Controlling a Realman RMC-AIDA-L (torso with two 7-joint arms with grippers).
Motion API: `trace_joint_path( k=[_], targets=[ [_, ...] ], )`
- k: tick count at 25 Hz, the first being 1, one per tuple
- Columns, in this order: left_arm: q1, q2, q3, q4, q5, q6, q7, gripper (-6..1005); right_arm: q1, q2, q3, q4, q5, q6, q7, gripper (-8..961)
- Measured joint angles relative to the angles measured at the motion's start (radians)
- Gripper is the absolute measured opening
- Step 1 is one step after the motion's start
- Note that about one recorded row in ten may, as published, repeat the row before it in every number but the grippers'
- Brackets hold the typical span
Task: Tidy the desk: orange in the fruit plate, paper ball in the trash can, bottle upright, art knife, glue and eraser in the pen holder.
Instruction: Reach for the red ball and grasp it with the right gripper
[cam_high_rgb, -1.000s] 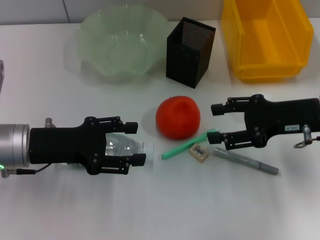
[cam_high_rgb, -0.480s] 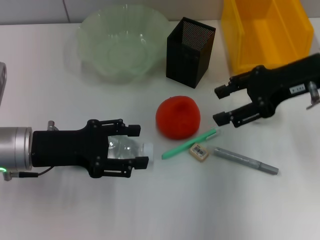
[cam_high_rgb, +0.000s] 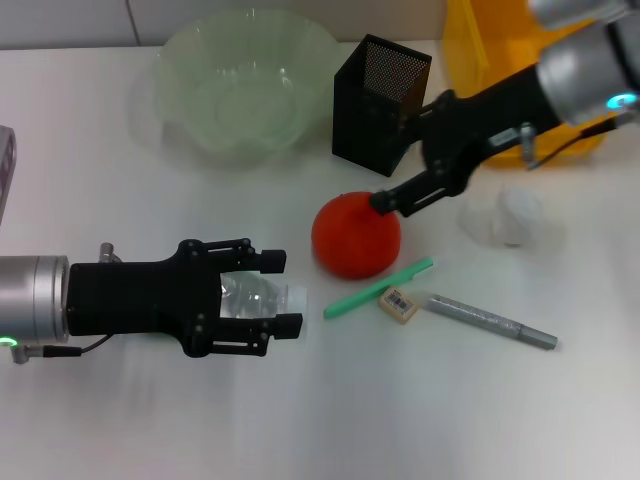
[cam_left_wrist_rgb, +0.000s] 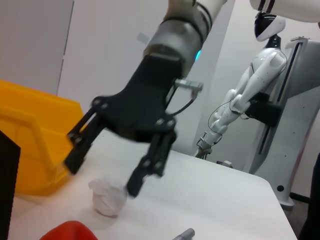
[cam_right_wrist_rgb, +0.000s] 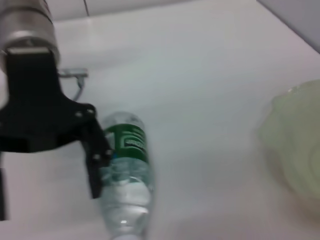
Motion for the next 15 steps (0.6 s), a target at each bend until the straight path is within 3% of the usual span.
trace_joint_path(
  k=[4,15],
  targets=[
    [0.000,0.000,0.000,0.002,-0.003,0.000,0.000,799,0.019,0.026,-0.109,0.054,-0.005,0.124,0.006,771],
    [0.000,-0.002,-0.016,0.005,-0.007,0.000,-0.009,799,0.047,0.036,-0.262,0.182,-0.006,0.320,0.009,769]
  ],
)
